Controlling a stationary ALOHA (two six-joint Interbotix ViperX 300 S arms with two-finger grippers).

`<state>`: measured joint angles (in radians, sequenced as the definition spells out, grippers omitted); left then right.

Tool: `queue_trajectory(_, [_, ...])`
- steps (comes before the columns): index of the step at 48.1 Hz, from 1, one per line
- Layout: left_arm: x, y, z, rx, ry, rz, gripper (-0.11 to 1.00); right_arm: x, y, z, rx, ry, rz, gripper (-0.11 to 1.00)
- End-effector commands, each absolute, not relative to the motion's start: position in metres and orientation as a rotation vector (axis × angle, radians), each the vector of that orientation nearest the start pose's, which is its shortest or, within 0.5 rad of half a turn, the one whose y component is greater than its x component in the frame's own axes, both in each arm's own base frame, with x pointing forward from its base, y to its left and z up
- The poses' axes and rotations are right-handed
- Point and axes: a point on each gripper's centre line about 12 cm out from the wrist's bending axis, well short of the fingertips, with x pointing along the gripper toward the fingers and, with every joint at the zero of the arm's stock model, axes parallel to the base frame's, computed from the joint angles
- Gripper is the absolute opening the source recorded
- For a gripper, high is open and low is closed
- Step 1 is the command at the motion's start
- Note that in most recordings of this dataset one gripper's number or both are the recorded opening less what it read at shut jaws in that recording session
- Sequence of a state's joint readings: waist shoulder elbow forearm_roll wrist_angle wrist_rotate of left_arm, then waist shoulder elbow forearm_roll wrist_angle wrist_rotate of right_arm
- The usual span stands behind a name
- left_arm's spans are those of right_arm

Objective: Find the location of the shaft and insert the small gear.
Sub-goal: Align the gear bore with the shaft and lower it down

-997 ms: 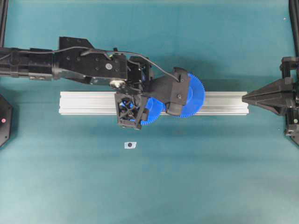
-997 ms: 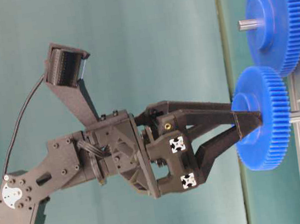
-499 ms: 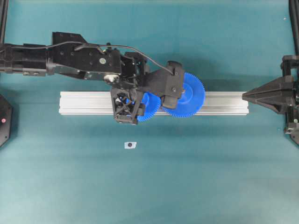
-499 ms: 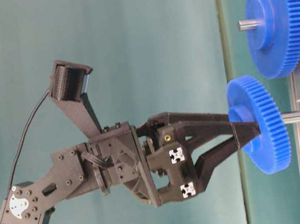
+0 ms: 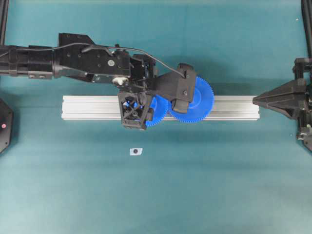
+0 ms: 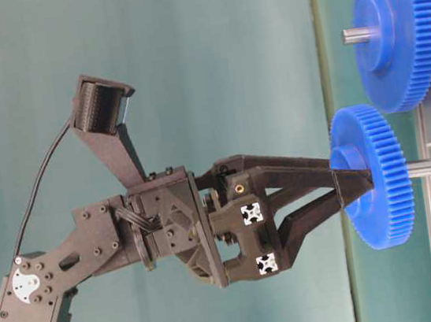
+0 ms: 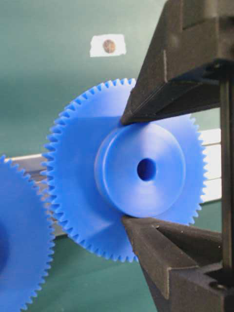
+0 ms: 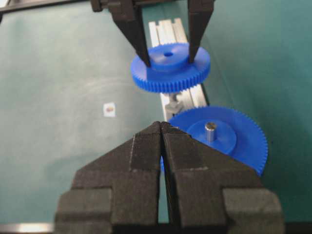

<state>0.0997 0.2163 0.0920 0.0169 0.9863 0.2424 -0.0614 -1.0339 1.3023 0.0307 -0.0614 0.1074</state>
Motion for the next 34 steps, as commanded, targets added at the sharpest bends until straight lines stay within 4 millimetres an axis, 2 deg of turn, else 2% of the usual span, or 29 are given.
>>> queue_trajectory(1, [0.4411,0.0516,0.2105,0.156,1.275,-0.050,0.64,0.1788,-0.0118,0.2312,0.154,0.193,-0.081,0.01])
queue_trajectory(28, [0.4400,0.0515,0.2091,0.147,1.310,-0.050,0.65,0.1786,-0.0118,0.2306,0.154,0.194,-0.081,0.01])
queue_trajectory(34, [0.4401,0.0508,0.2137,0.147,1.308,-0.050,0.88,0.1785,-0.0118,0.2302,0.154,0.194,-0.081,0.01])
